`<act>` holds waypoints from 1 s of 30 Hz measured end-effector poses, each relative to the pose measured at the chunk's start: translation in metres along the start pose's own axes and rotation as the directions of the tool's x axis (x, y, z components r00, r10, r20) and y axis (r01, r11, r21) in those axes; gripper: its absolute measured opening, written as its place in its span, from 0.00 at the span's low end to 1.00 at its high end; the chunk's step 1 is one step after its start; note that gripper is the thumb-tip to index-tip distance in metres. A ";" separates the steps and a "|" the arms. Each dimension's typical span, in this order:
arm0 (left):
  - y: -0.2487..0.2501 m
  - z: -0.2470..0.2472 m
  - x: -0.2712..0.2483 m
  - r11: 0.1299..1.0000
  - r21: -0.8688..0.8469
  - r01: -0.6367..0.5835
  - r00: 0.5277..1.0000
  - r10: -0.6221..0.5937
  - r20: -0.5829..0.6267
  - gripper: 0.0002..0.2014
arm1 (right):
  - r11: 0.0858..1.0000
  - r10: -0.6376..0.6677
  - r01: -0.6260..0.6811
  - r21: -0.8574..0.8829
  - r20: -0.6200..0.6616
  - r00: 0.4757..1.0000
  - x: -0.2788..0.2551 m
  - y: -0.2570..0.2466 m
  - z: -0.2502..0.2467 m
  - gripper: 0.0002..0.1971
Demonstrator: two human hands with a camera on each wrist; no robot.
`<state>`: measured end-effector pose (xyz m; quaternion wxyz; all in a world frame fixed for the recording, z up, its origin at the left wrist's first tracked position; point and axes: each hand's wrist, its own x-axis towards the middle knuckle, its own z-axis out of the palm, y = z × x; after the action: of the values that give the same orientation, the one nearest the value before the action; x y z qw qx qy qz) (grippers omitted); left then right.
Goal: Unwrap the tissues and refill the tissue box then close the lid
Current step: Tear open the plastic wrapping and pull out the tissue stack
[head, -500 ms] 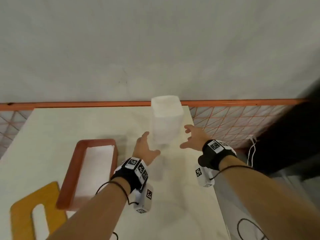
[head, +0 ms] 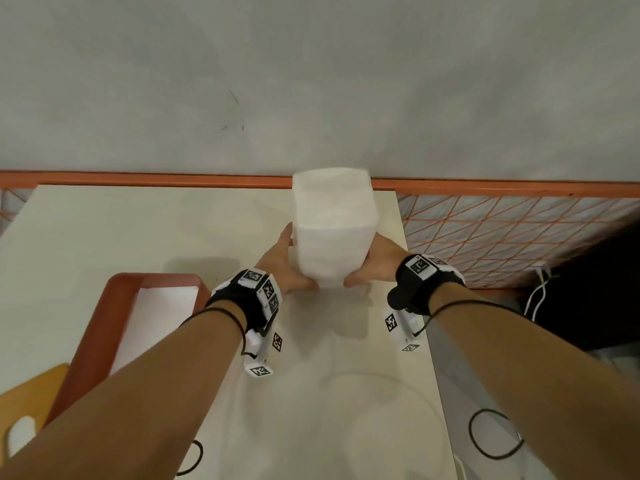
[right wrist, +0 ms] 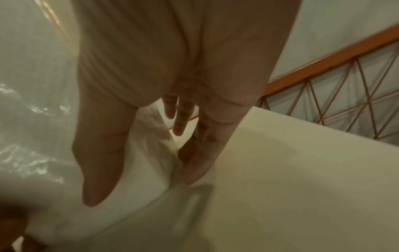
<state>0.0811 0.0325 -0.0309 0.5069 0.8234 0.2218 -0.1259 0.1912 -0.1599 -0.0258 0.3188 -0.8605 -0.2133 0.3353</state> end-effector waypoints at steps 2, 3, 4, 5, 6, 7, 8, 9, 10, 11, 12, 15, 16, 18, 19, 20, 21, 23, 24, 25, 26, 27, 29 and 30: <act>-0.002 0.002 0.001 1.000 -0.001 0.008 0.999 -0.008 -0.034 0.49 | 1.000 0.012 -0.012 -0.003 0.005 1.000 0.001 0.000 0.002 0.51; -0.001 0.002 0.000 0.999 -0.028 0.020 0.998 -0.021 -0.055 0.43 | 1.000 0.021 -0.021 -0.007 0.001 1.000 0.001 0.000 0.003 0.48; -0.002 0.004 0.000 0.998 -0.065 0.022 0.997 -0.026 -0.071 0.39 | 1.000 0.020 -0.020 -0.010 -0.013 1.000 0.001 0.000 0.003 0.46; -0.001 0.004 -0.001 0.997 -0.079 0.017 0.997 -0.023 -0.074 0.37 | 1.000 0.022 -0.022 -0.009 -0.026 0.999 0.000 0.000 0.004 0.45; -0.001 0.006 -0.001 0.997 -0.079 0.013 0.997 -0.019 -0.073 0.37 | 1.000 0.027 -0.027 -0.004 -0.037 0.999 0.000 0.000 0.004 0.44; 0.000 0.007 -0.003 0.998 -0.059 0.005 0.998 -0.009 -0.070 0.37 | 1.000 0.030 -0.030 0.002 -0.044 0.999 -0.002 -0.001 0.005 0.43; 0.000 0.008 -0.004 0.999 -0.047 -0.002 0.997 -0.002 -0.072 0.39 | 1.000 0.031 -0.030 0.008 -0.048 0.998 -0.004 -0.001 0.005 0.43; -0.001 0.009 -0.006 0.999 -0.049 0.003 0.997 -0.006 -0.071 0.40 | 0.999 0.027 -0.026 0.018 -0.053 0.998 -0.007 -0.002 0.006 0.43; -0.002 0.008 -0.009 0.998 -0.068 0.003 0.998 -0.008 -0.066 0.41 | 0.999 0.018 -0.016 0.034 -0.058 0.998 -0.011 -0.002 0.007 0.44; -0.003 0.008 -0.013 0.995 -0.096 -0.001 0.999 -0.004 -0.053 0.40 | 0.998 0.005 -0.001 0.057 -0.062 0.998 -0.014 -0.003 0.008 0.44; -0.003 0.007 -0.017 0.992 -0.124 -0.008 0.999 0.003 -0.044 0.38 | 0.996 -0.012 0.017 0.082 -0.063 0.998 -0.018 -0.005 0.008 0.43; 0.004 0.002 -0.032 0.976 -0.207 -0.066 0.998 0.062 -0.026 0.39 | 0.975 -0.068 0.081 0.205 -0.068 0.995 -0.035 -0.011 0.008 0.33; 0.005 0.001 -0.037 0.969 -0.231 -0.084 0.996 0.081 -0.024 0.40 | 0.963 -0.083 0.098 0.251 -0.070 0.994 -0.041 -0.014 0.008 0.32; 0.008 -0.002 -0.046 0.952 -0.281 -0.124 0.992 0.123 -0.022 0.39 | 0.939 -0.124 0.144 0.313 -0.084 0.989 -0.056 -0.020 0.009 0.34; 0.009 -0.003 -0.052 0.944 -0.296 -0.143 0.990 0.142 -0.027 0.40 | 0.927 -0.138 0.161 0.339 -0.091 0.986 -0.062 -0.023 0.010 0.35; 0.012 -0.005 -0.059 0.936 -0.314 -0.157 0.987 0.155 -0.031 0.40 | 0.914 -0.141 0.169 0.368 -0.102 0.985 -0.068 -0.025 0.011 0.37; 0.014 -0.007 -0.066 0.930 -0.327 -0.167 0.986 0.165 -0.034 0.41 | 0.897 -0.136 0.168 0.409 -0.107 0.985 -0.076 -0.029 0.013 0.39; 0.018 -0.012 -0.080 0.916 -0.359 -0.179 0.983 0.181 -0.028 0.41 | 0.850 -0.137 0.164 0.501 -0.092 0.986 -0.090 -0.034 0.017 0.39; 0.019 -0.014 -0.087 0.909 -0.376 -0.181 0.982 0.187 -0.021 0.40 | 0.818 -0.146 0.161 0.551 -0.072 0.987 -0.099 -0.038 0.020 0.38; 0.019 -0.015 -0.094 0.902 -0.389 -0.185 0.981 0.195 -0.016 0.39 | 0.784 -0.158 0.152 0.602 -0.044 0.987 -0.108 -0.043 0.022 0.38; 0.019 -0.017 -0.101 0.895 -0.401 -0.193 0.979 0.204 -0.017 0.39 | 0.754 -0.173 0.149 0.640 -0.025 0.985 -0.117 -0.048 0.025 0.38; 0.019 -0.019 -0.109 0.889 -0.417 -0.190 0.979 0.202 -0.014 0.38 | 0.733 -0.190 0.156 0.662 -0.021 0.981 -0.125 -0.053 0.027 0.39; 0.018 -0.024 -0.123 0.874 -0.453 -0.175 0.981 0.195 -0.002 0.38 | 0.725 -0.195 0.174 0.666 -0.044 0.980 -0.135 -0.061 0.033 0.42; 0.018 -0.027 -0.131 0.867 -0.469 -0.170 0.980 0.198 0.011 0.39 | 0.725 -0.185 0.168 0.668 -0.047 0.982 -0.140 -0.066 0.037 0.45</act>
<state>-0.0248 0.0182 0.0520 0.7056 0.6909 0.1509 -0.0444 0.0589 -0.1798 0.0606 0.6341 -0.6604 -0.1633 0.3676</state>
